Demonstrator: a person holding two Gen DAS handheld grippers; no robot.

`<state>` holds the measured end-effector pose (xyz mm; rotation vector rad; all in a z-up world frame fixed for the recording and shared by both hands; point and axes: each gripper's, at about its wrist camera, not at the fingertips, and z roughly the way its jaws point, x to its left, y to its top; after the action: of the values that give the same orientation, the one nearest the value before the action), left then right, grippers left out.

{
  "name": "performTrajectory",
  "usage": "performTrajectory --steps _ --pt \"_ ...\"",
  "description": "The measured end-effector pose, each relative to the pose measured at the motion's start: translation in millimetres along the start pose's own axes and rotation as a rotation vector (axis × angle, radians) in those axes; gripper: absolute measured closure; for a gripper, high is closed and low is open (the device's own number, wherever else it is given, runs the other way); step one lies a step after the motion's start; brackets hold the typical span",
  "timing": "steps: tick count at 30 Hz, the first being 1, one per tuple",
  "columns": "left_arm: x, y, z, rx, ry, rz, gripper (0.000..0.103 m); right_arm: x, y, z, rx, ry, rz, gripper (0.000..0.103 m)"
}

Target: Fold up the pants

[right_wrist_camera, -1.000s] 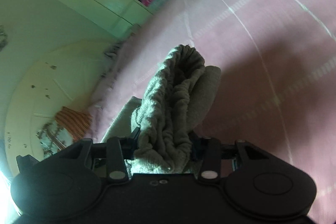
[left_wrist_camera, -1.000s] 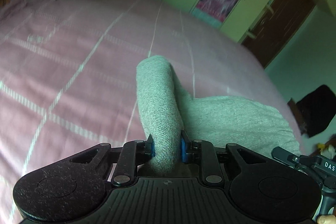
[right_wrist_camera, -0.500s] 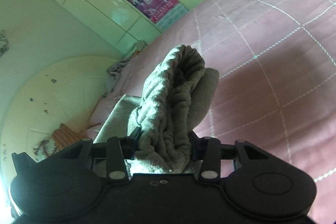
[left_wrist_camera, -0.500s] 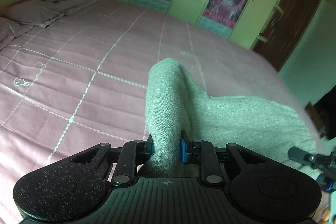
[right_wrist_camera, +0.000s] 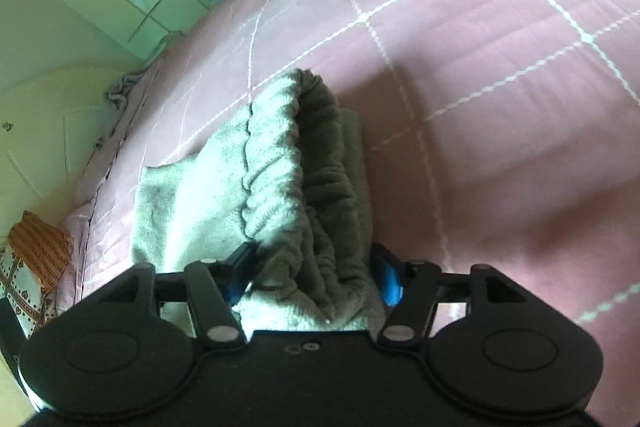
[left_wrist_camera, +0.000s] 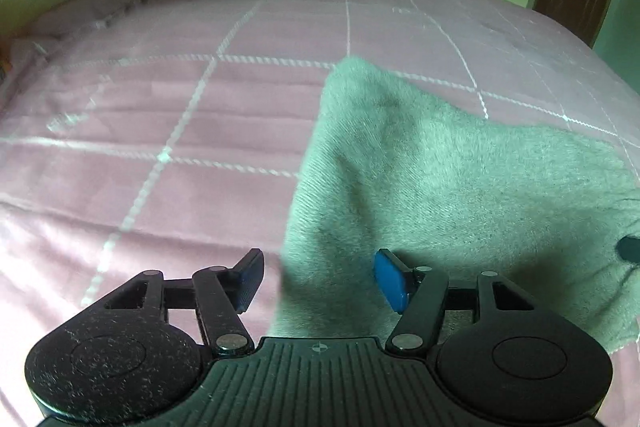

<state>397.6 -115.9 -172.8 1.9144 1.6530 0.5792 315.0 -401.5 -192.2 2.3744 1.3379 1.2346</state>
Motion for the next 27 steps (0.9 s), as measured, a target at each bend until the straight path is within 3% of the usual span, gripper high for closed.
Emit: performTrajectory --steps 2,3,5,9,12,18,25,27 --pt "3.9 -1.9 -16.9 -0.052 0.026 0.001 0.042 0.9 -2.5 -14.6 -0.045 -0.02 0.01 0.039" --pt "6.1 -4.5 -24.8 -0.064 -0.006 -0.016 0.042 3.1 -4.8 -24.9 -0.082 -0.04 0.009 0.039" --pt "4.3 -8.6 -33.9 -0.059 -0.048 -0.022 0.042 14.4 -7.5 -49.1 -0.154 -0.05 -0.012 0.04" --pt "-17.1 -21.2 -37.7 -0.022 -0.038 0.013 0.041 57.9 -22.5 -72.1 -0.229 -0.055 -0.181 0.044" --pt "-31.1 -30.1 -34.0 0.001 0.001 0.063 0.041 76.8 -35.9 -67.4 -0.213 -0.07 -0.246 0.048" --pt "-35.7 -31.6 -37.0 0.007 0.003 0.06 0.04 59.9 -46.8 -32.7 -0.104 -0.208 -0.234 0.05" --pt "-43.5 -29.7 -44.3 0.01 -0.019 0.058 0.03 71.6 -47.8 -59.8 -0.187 -0.131 -0.204 0.048" --pt "-49.3 -30.5 -46.1 0.018 -0.022 0.075 0.03 62.8 -52.0 -47.6 -0.126 -0.164 -0.189 0.048"
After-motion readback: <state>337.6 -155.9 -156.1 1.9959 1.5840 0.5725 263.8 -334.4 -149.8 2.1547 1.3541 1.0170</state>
